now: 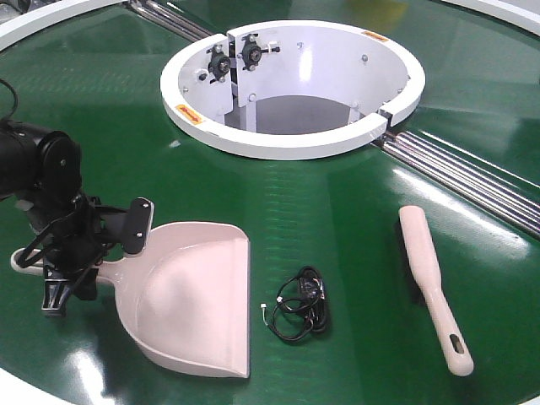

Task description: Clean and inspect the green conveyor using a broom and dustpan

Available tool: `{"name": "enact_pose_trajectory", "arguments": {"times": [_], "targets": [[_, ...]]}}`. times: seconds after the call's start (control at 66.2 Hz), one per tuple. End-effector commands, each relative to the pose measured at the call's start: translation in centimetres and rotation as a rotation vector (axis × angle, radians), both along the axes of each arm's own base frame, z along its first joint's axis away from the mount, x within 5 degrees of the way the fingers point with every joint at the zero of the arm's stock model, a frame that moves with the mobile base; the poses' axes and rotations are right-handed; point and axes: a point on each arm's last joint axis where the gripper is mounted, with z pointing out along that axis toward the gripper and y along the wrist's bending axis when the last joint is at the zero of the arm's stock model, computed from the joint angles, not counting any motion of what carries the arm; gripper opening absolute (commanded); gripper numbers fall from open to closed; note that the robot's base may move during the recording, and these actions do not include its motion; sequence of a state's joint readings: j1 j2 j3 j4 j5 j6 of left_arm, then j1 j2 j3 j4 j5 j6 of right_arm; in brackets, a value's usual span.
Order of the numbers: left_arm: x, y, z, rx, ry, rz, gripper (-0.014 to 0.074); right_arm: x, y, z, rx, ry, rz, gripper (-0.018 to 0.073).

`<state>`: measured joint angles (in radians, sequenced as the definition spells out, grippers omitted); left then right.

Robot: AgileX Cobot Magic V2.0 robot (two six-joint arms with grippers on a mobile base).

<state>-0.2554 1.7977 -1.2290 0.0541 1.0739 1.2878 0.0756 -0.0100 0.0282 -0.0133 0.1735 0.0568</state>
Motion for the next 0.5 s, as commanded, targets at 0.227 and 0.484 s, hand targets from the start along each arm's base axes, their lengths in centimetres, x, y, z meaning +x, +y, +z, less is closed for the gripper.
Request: {"name": "enact_pose_trajectory", "arguments": {"times": [0.227, 0.484], "targets": [[0.08, -0.08, 1.88, 0.006, -0.057, -0.017, -0.0006, 0.0, 0.01, 0.1, -0.003, -0.073, 0.001, -0.0005], [0.01, -0.06, 2.11, 0.004, -0.063, -0.017, -0.0006, 0.0, 0.01, 0.1, -0.003, -0.073, 0.001, -0.0005]]}}
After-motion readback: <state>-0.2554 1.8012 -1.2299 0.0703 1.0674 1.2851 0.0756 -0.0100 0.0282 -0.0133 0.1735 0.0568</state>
